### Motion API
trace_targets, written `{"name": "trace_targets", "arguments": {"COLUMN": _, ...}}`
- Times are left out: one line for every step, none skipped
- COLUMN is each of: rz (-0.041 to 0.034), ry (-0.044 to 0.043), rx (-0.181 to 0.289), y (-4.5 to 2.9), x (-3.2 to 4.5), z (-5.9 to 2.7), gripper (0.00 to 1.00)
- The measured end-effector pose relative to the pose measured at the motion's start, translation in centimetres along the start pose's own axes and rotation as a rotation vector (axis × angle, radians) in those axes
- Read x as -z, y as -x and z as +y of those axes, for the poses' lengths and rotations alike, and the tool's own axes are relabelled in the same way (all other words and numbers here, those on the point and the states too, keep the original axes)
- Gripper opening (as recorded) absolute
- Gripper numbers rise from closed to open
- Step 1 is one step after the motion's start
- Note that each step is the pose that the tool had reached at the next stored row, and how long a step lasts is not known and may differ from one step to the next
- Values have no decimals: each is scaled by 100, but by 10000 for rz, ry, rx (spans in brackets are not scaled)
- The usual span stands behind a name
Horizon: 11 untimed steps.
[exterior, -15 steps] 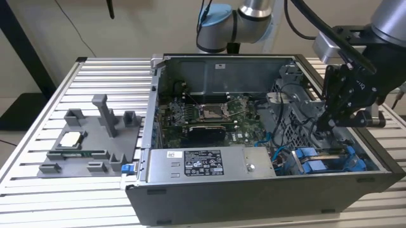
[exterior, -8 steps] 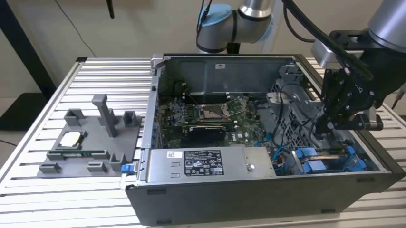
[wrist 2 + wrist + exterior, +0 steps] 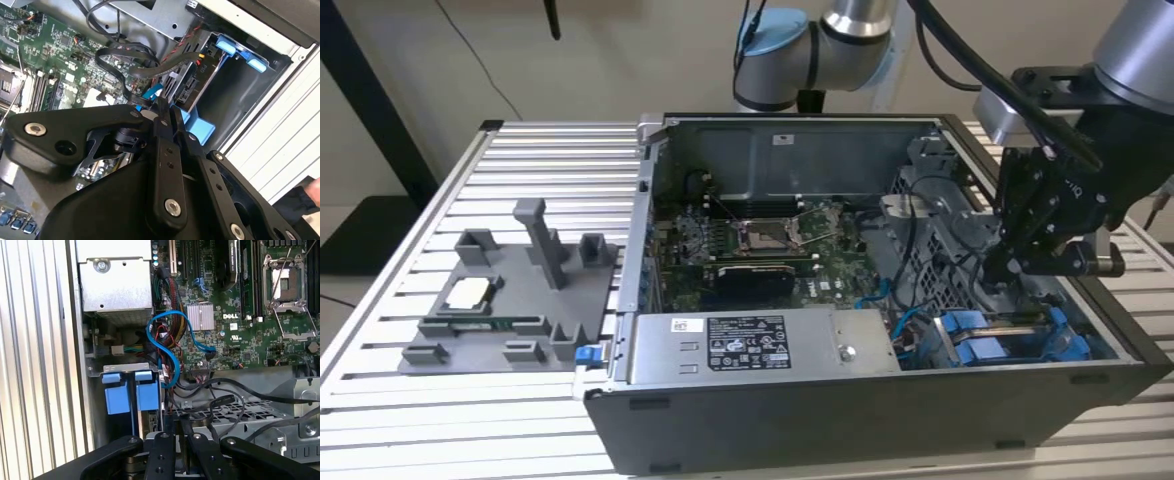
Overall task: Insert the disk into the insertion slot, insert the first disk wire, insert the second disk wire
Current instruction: 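Insert the second disk wire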
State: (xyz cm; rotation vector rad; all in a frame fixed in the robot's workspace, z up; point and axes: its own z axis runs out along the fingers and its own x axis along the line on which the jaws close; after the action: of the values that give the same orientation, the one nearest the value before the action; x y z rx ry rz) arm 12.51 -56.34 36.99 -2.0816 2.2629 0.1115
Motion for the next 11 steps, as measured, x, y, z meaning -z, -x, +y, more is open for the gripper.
{"name": "trace_targets", "arguments": {"rz": -1, "ry": 0, "rx": 0, "y": 0, "x": -2, "z": 0, "gripper": 16}}
{"name": "trace_targets", "arguments": {"rz": -1, "ry": 0, "rx": 0, "y": -1, "x": -5, "z": 0, "gripper": 16}}
{"name": "trace_targets", "arguments": {"rz": -2, "ry": 0, "rx": 0, "y": -1, "x": -8, "z": 0, "gripper": 16}}
{"name": "trace_targets", "arguments": {"rz": -1, "ry": 0, "rx": 0, "y": -1, "x": -12, "z": 0, "gripper": 16}}
{"name": "trace_targets", "arguments": {"rz": 1, "ry": 0, "rx": 0, "y": -2, "x": -16, "z": 0, "gripper": 16}}
{"name": "trace_targets", "arguments": {"rz": 2, "ry": 0, "rx": 0, "y": -2, "x": -22, "z": 0, "gripper": 16}}
{"name": "trace_targets", "arguments": {"rz": 3, "ry": -1, "rx": 0, "y": -3, "x": -29, "z": 0, "gripper": 16}}
{"name": "trace_targets", "arguments": {"rz": 2, "ry": -11, "rx": 1, "y": -4, "x": -37, "z": 0, "gripper": 16}}
{"name": "trace_targets", "arguments": {"rz": 2, "ry": -23, "rx": 2, "y": -5, "x": -45, "z": 0, "gripper": 16}}
{"name": "trace_targets", "arguments": {"rz": 1, "ry": -40, "rx": 4, "y": -6, "x": -56, "z": 0, "gripper": 16}}
{"name": "trace_targets", "arguments": {"rz": 284, "ry": -75, "rx": 6, "y": -10, "x": -70, "z": -1, "gripper": 16}}
